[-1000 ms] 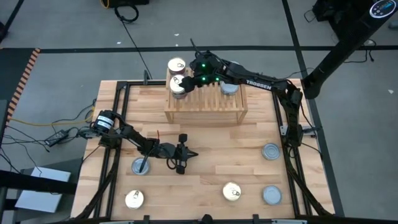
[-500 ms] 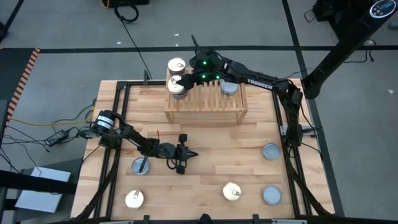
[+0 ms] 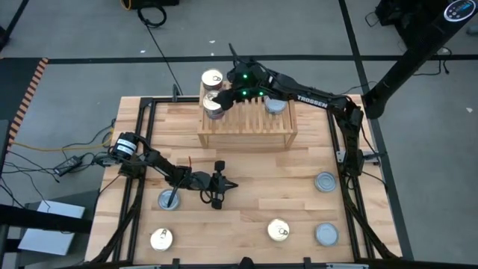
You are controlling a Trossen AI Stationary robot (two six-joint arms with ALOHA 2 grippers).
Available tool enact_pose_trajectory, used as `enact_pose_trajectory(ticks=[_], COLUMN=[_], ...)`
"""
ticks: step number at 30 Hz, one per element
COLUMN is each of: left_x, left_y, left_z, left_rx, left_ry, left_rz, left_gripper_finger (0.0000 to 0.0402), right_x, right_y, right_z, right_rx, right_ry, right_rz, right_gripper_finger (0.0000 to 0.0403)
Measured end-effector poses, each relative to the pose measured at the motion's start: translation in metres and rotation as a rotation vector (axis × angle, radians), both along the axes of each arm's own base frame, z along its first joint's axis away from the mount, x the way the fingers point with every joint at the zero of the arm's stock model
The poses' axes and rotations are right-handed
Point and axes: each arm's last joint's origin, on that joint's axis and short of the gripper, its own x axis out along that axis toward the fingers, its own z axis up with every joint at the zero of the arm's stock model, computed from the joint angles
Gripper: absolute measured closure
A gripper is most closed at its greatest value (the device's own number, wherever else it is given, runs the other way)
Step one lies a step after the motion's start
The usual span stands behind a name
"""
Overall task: Stack canned seafood by type on shelf
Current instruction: Stack the blue pink tuna can on top of the blue pink tuna can on the shelf
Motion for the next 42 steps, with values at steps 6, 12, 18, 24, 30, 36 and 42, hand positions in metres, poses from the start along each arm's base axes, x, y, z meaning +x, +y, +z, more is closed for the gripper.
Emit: enact_pose_trajectory(ticks=[6,12,18,24,30,36,42], left_x=[0.0,0.0,0.0,0.0,0.0,0.0,0.0], left_y=[0.0,0.0,0.0,0.0,0.0,0.0,0.0], left_z=[0.0,0.0,0.0,0.001,0.0,-0.001,-0.001], left_rx=[0.0,0.001,0.001,-0.011,-0.01,-0.007,-0.006], left_ry=[0.001,0.004,0.005,-0.007,-0.004,0.006,0.005], left_rz=[0.0,0.0,0.0,0.003,0.023,0.023,0.022], left_gripper_finger=[0.0397,0.0397,0.0397,0.0397,0.0397,0.0397,0.0397], right_x=[-0.01,-0.035,-0.066,-0.043,-0.008,0.016,0.029], right_y=[0.004,0.028,0.065,0.084,0.091,0.087,0.077], right_z=[0.008,0.036,0.046,0.034,-0.004,-0.036,-0.05], right_rx=[-0.117,-0.307,-0.366,-0.418,-0.516,-0.597,-0.628], right_ry=[0.052,0.153,0.377,0.375,0.453,0.532,0.516], right_rz=[0.076,0.16,0.248,0.286,0.349,0.31,0.29], right_gripper_finger=[0.0162,0.0301,0.0391,0.039,0.0394,0.0398,0.0399])
